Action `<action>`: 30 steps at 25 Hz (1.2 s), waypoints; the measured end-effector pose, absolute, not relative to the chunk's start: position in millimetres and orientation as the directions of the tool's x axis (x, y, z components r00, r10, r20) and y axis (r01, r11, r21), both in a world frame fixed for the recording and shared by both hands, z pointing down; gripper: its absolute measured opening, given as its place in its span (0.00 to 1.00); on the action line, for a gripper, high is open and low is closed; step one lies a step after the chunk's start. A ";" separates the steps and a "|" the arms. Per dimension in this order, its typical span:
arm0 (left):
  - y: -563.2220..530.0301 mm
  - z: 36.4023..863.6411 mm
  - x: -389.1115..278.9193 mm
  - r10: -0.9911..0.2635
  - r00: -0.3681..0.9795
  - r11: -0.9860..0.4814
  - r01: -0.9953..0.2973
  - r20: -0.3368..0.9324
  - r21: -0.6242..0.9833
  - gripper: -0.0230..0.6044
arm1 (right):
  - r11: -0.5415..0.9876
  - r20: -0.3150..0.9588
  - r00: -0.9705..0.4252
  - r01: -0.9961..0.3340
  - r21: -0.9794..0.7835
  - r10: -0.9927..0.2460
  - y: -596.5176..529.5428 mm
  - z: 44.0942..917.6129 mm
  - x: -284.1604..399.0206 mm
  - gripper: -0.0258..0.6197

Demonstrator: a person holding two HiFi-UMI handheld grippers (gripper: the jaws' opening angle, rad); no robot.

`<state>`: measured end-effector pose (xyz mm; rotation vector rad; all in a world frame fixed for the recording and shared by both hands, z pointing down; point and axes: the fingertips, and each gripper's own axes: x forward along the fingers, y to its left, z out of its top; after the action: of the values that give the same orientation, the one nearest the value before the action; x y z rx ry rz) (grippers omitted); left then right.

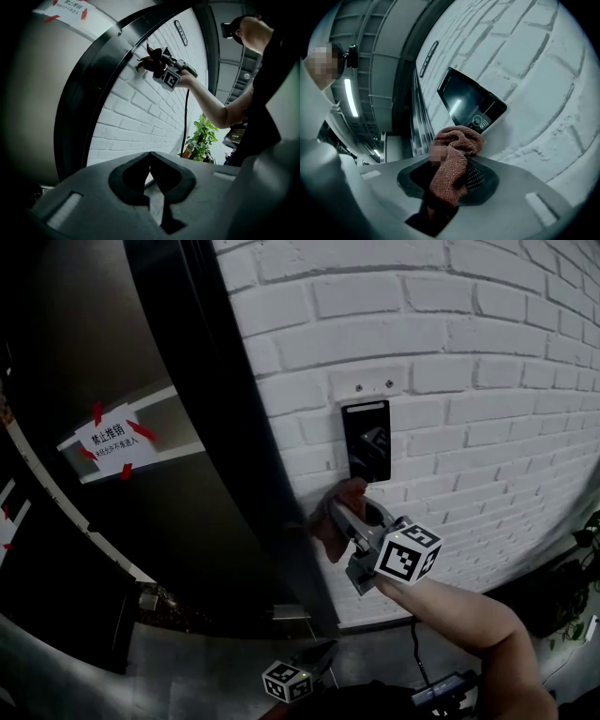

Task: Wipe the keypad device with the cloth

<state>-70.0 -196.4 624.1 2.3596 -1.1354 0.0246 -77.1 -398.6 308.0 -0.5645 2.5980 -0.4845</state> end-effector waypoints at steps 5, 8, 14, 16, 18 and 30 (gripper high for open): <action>-195.8 628.8 -73.5 -0.740 0.626 -0.491 -0.753 0.245 0.438 0.04 | 0.887 -0.335 -0.877 -0.188 -0.422 -0.345 -382.0 308.3 -102.4 0.22; -190.5 622.9 -60.6 -0.742 0.625 -0.490 -0.753 0.244 0.439 0.04 | 0.923 -0.304 -0.921 -0.125 -0.365 -0.245 -357.7 321.7 -111.3 0.22; -167.7 632.4 -57.1 -0.766 0.572 -0.425 -0.793 0.293 0.437 0.04 | 0.955 -0.158 -0.987 0.022 -0.296 -0.026 -295.0 420.0 -73.4 0.22; -156.8 640.2 -58.7 -0.775 0.549 -0.390 -0.806 0.313 0.446 0.04 | 0.954 -0.109 -0.994 0.040 -0.296 0.007 -273.4 464.5 -58.3 0.22; -147.3 641.7 -59.1 -0.780 0.536 -0.371 -0.811 0.323 0.452 0.04 | 0.950 -0.066 -0.998 0.029 -0.309 0.008 -253.7 507.4 -46.1 0.22; -101.5 630.7 -48.3 -0.757 0.608 -0.470 -0.762 0.240 0.445 0.04 | 0.886 0.143 -0.983 -0.166 -0.433 -0.115 -140.8 662.3 42.1 0.23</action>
<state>-48.3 -101.5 630.7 2.3204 -1.1987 0.0134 42.1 -140.8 662.3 -0.2360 3.1603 -0.7421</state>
